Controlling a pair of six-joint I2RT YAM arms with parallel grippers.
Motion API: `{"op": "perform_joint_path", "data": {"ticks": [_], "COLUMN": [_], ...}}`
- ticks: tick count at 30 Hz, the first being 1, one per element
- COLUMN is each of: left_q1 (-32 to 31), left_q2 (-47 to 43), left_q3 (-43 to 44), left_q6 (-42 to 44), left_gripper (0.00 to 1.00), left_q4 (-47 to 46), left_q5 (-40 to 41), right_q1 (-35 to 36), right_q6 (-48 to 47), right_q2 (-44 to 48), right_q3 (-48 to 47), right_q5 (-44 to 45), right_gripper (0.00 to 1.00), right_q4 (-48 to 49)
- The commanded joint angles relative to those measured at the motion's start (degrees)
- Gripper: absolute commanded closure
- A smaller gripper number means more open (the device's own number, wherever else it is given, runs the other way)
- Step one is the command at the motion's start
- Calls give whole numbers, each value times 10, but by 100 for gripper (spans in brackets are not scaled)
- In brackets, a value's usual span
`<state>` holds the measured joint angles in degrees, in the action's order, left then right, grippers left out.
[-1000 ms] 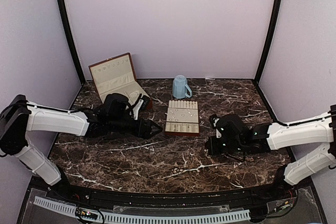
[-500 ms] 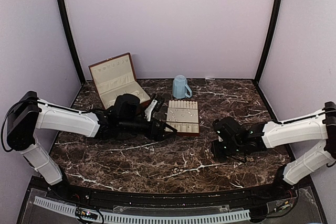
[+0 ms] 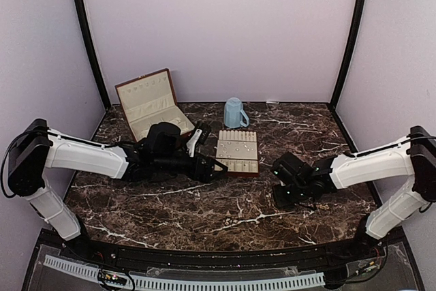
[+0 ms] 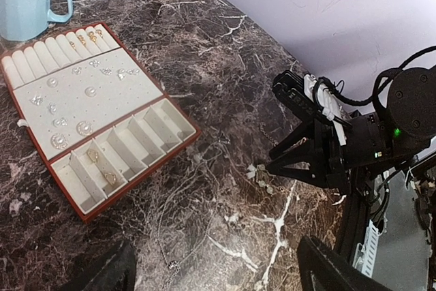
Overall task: Organize the mixed jewelry
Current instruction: Pick up the bangle from the center of the board.
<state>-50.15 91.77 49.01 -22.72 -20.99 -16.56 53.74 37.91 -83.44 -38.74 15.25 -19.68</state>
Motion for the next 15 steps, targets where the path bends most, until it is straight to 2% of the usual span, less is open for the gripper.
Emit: {"op": "perform_joint_path", "data": {"ticks": [1,15], "left_q1": [-3,-3], "left_q2": [-23,-25], "left_q3": [-8,-9], "left_q6": [3,6], "left_gripper": [16,16], "left_q4": [0,0], "left_q5": [7,11], "right_q1": [5,26], "right_q6": [-3,2], "right_q2": [-10,-30], "right_q3": [-12,-16], "right_q5": [0,4], "right_gripper": [78,84], "right_q4": [0,-7]}}
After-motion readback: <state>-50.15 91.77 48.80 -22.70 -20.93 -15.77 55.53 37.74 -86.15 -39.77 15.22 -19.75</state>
